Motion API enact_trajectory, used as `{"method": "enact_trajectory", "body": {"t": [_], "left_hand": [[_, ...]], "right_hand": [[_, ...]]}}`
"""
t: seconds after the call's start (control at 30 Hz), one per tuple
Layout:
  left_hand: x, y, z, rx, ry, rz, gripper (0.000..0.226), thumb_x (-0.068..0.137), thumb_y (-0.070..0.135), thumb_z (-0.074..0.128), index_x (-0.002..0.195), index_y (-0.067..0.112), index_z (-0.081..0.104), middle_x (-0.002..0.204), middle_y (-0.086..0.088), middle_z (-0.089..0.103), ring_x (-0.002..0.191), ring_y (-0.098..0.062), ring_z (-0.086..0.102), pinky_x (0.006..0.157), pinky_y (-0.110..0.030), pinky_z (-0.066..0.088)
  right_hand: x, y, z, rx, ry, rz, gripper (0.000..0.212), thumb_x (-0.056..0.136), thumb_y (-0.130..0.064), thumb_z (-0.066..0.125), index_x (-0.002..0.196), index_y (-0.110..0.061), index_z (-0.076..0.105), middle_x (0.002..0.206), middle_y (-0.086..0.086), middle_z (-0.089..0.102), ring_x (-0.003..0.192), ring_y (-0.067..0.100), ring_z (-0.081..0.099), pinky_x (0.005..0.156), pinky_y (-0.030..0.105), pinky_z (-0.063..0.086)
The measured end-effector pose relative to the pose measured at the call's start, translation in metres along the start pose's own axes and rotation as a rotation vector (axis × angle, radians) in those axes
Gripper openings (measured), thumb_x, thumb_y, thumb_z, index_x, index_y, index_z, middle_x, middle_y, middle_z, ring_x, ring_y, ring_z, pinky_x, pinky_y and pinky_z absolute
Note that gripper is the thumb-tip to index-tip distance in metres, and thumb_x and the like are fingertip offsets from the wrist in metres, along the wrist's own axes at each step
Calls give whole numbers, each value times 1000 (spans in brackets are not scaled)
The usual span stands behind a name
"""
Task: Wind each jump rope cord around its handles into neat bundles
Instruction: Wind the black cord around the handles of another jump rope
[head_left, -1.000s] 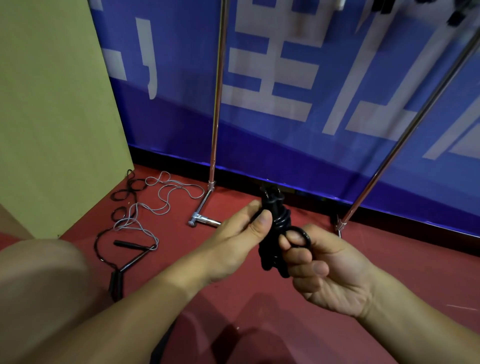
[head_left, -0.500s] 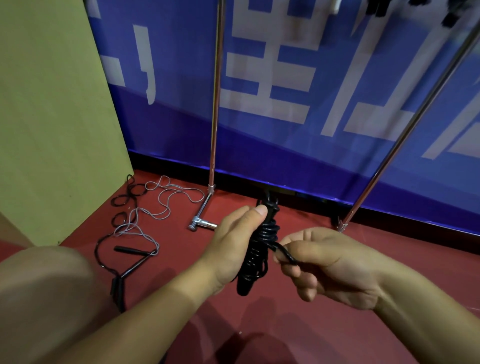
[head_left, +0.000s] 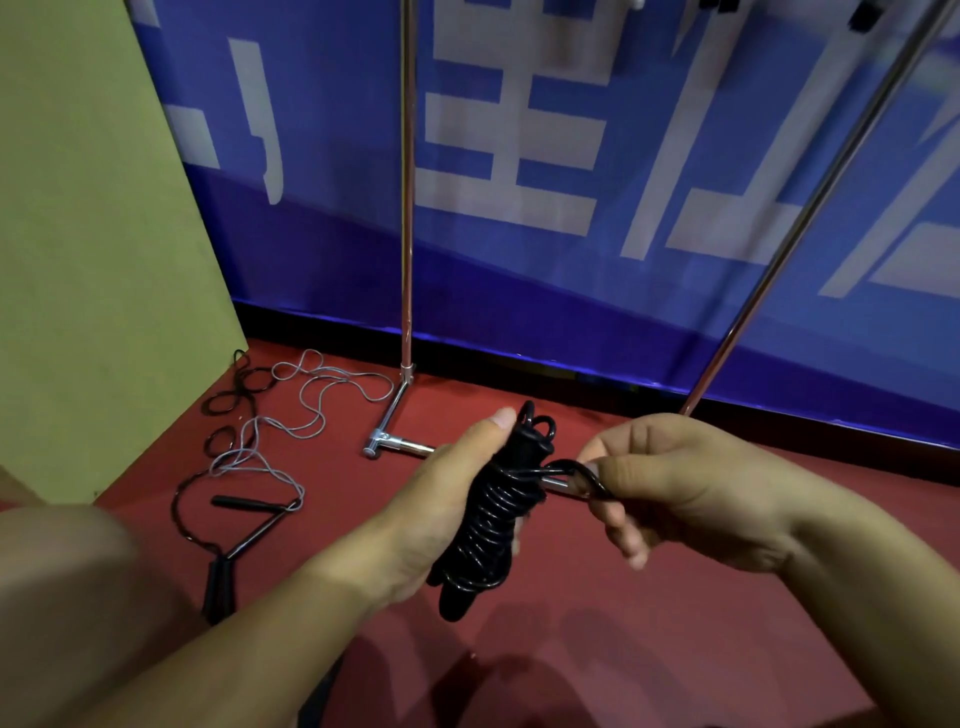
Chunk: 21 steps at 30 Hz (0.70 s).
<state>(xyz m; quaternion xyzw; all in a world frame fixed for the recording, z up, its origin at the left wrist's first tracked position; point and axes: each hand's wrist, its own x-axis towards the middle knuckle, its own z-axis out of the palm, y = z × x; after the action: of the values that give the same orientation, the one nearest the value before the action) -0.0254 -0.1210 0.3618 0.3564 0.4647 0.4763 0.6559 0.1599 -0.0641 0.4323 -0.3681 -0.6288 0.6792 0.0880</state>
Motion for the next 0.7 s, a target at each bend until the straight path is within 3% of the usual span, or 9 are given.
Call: {"method": "enact_trajectory", "body": {"t": [0.1, 0.2, 0.33, 0.43, 0.6, 0.7], "left_hand": [[-9, 0, 1, 18, -176, 48, 78, 64, 83, 64, 81, 7, 63, 63, -11, 53, 59, -25, 53, 61, -30, 50], [-13, 0, 1, -7, -256, 38, 70, 56, 77, 75, 81, 12, 69, 65, -9, 54, 61, -24, 56, 63, -28, 51], [-12, -3, -1, 26, -179, 40, 53, 67, 56, 69, 87, 7, 63, 67, -9, 56, 63, -24, 58, 64, -28, 50], [-10, -5, -1, 4, -71, 57, 45, 66, 50, 69, 80, 9, 61, 66, -10, 56, 62, -25, 58, 59, -29, 49], [-11, -5, -1, 69, -49, 152, 50, 69, 52, 64, 82, 4, 58, 69, -13, 56, 63, -22, 61, 60, -27, 51], [-13, -5, 1, 110, -63, 197, 46, 73, 51, 63, 81, 6, 58, 71, -12, 59, 68, -23, 62, 65, -27, 51]], "right_hand": [[6, 0, -1, 90, -73, 9, 13, 82, -17, 66, 70, -12, 69, 60, 6, 55, 50, 14, 55, 53, 28, 51], [8, 2, -3, 105, -95, -14, 10, 81, -18, 67, 77, -11, 73, 63, 7, 55, 54, 16, 56, 58, 30, 52], [10, 3, -1, 258, -14, -48, 7, 88, -16, 66, 86, -11, 71, 65, 6, 55, 56, 15, 54, 56, 28, 53], [11, 5, 3, 365, 73, -101, 17, 85, -20, 58, 88, -8, 70, 71, 7, 59, 60, 14, 58, 56, 27, 56], [16, 14, 14, 196, 241, -239, 14, 81, -19, 65, 85, -5, 64, 70, 8, 59, 62, 16, 56, 59, 28, 54], [17, 14, 17, 225, 276, -266, 17, 80, -14, 67, 91, -5, 58, 67, 10, 59, 57, 18, 57, 56, 30, 54]]}}
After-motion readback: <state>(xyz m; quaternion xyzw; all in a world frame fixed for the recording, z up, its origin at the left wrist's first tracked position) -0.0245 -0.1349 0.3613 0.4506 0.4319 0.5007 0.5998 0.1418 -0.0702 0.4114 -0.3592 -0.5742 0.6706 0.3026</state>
